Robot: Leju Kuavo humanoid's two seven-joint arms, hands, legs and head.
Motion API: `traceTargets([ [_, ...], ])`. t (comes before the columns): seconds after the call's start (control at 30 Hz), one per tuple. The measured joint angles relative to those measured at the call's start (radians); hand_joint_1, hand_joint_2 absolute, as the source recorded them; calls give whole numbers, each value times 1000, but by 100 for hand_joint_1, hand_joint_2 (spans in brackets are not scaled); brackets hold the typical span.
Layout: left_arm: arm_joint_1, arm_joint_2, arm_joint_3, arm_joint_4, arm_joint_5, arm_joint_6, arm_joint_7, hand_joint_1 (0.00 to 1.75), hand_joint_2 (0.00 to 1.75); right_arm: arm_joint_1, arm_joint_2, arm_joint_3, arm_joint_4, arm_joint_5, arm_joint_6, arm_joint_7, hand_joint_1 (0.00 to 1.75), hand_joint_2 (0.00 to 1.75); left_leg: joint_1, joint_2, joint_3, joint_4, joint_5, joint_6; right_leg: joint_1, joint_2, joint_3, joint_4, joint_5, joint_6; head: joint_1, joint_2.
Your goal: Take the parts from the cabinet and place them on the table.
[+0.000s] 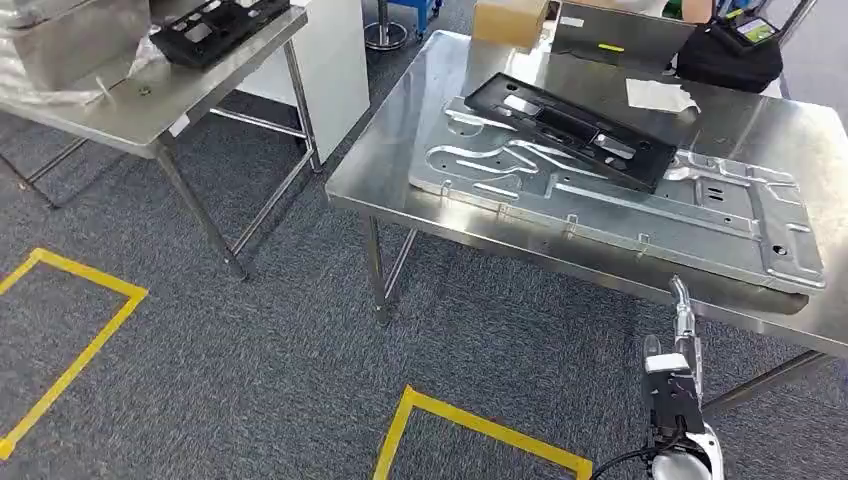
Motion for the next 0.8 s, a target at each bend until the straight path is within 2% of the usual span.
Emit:
traceTargets([
  [0.03, 1, 1, 0, 0, 1, 0, 0, 0, 0, 0, 0, -6, 15, 4, 1, -1, 0, 0, -2, -7, -14, 0, 12, 4, 3, 20, -15, 60, -60, 0, 0, 0],
  [0.07, 2, 0, 0, 0, 6, 1, 0, 0, 0, -3, -1, -15, 38, 9, 2, -3, 0, 0, -6, -16, -30, 1, 27, 7, 7, 30, -32, 141, -115, -3, 0, 0],
  [0.1, 3, 0, -1, 0, 7, 1, 0, 0, 0, -5, -1, -20, 63, 13, 3, -3, 0, 0, -11, -26, -48, 4, 39, 10, 9, 33, -39, 200, -133, -6, 0, 0],
  [0.13, 4, 0, -2, 0, 8, 2, 0, 0, 0, -7, -1, -22, 88, 14, 4, -5, 0, 0, -14, -37, -65, 6, 51, 11, 12, 34, -32, 229, -118, -11, 0, 0],
  [0.17, 5, 0, -3, 0, 9, 3, 0, 0, 0, -11, -2, -24, 116, 19, 3, -8, 0, 0, -17, -51, -84, 10, 62, 11, 17, 35, -6, 217, -77, -18, 0, 0],
  [0.2, 6, 0, -4, 0, 10, 4, 0, 0, 0, -15, -3, -24, 137, 26, 0, -12, 0, 0, -19, -62, -97, 15, 71, 10, 21, 38, 35, 170, -37, -26, 0, 0],
  [0.23, 6, 0, -5, 0, 11, 7, 0, 0, 0, -20, -7, -24, 161, 38, -2, -15, 0, 0, -21, -74, -109, 19, 79, 10, 26, 49, 91, 94, -8, -36, 0, 0],
  [0.27, 6, 0, -5, 0, 11, 9, 0, 0, 0, -31, -12, -24, 187, 47, -5, -16, 0, 0, -20, -83, -118, 23, 89, 9, 34, 91, 158, -5, -11, -53, 0, 0],
  [0.3, 4, -3, -6, 0, 11, 9, 0, 0, 0, -38, -18, -24, 209, 53, -7, -16, 0, 0, -27, -91, -125, 25, 97, 4, 31, 115, 199, -78, -42, -65, 0, 0],
  [0.33, 4, -2, -6, 0, 11, 10, 0, 0, 0, -41, -21, -24, 227, 55, -10, -18, 0, 0, -23, -102, -130, 23, 108, 1, 31, 108, 209, -105, -50, -55, 0, 0],
  [0.4, 9, -2, -7, 0, 11, 11, -1, 0, 0, -48, -23, -23, 256, 55, -15, -19, 0, 0, -18, -122, -137, 16, 132, -10, 37, 89, 199, -105, -40, -59, 0, 0],
  [0.43, 13, 0, -7, 0, 11, 12, -1, 0, 0, -50, -23, -23, 266, 55, -16, -20, 0, 0, -27, -135, -143, 10, 138, -18, 27, 76, 195, -120, -28, -64, 0, 0],
  [0.47, 14, 3, -7, 0, 12, 14, -1, 0, 0, -58, -23, -22, 278, 60, -18, -18, 0, 0, -22, -106, -152, 27, 113, -17, 22, 59, 189, -125, -14, -66, 0, 0],
  [0.5, 14, 3, -7, 0, 11, 15, -1, 0, 0, -60, -23, -22, 286, 68, -23, -16, 0, 0, -19, -74, -165, 61, 63, -24, 21, 55, 180, -126, -7, -74, -2, 0],
  [0.53, 13, 3, -7, 0, 11, 20, -1, 0, 0, -61, -23, -21, 299, 87, -37, -13, 0, 0, -12, -52, -185, 126, -3, -32, 21, 42, 170, -126, 2, -74, -2, 0],
  [0.57, 13, 3, -8, 0, 11, 31, -2, 0, 0, -66, -23, -19, 326, 118, -64, -7, 0, 0, -5, -41, -205, 198, -53, -41, 21, 29, 160, -125, 11, -71, -2, 0],
  [0.6, 11, 3, -8, 0, 10, 40, -3, 0, 0, -77, -24, -15, 363, 152, -94, -2, 0, 0, 2, -36, -224, 272, -77, -49, 20, 16, 148, -124, 19, -69, -2, 0],
  [0.63, 11, 3, -8, 0, 9, 51, -3, 0, 0, -100, -26, -7, 428, 197, -136, 4, 0, 0, 11, -32, -233, 332, -61, -58, 19, 3, 134, -121, 29, -64, -2, 0],
  [0.67, 11, 3, -9, 0, 8, 58, -3, 0, 0, -124, -26, 1, 495, 230, -170, 5, 0, 0, 17, -30, -224, 342, -20, -65, 18, -9, 122, -118, 35, -60, -2, 0],
  [0.7, 11, 3, -11, 0, 7, 67, -3, 0, 0, -150, -26, 11, 576, 262, -205, 8, 0, 0, 24, -28, -193, 313, 27, -71, 15, -21, 111, -112, 40, -54, -2, 0],
  [0.73, 11, 3, -15, 0, 3, 77, -5, 0, 0, -179, -26, 22, 660, 289, -232, 11, 0, 0, 30, -19, -143, 249, 52, -78, 14, -31, 101, -106, 43, -49, -2, 0],
  [0.77, 10, 3, -19, 0, -1, 89, -6, 0, 0, -204, -26, 33, 744, 308, -250, 19, 0, 0, 36, 8, -77, 161, 49, -85, 12, -40, 92, -97, 45, -44, -2, 0],
  [0.8, 4, 1, -24, -2, -4, 100, -9, 0, 0, -222, -28, 41, 816, 324, -260, 37, 0, 0, 33, 43, -13, 72, 3, -94, 16, -49, 85, -86, 44, -34, -3, 0],
])
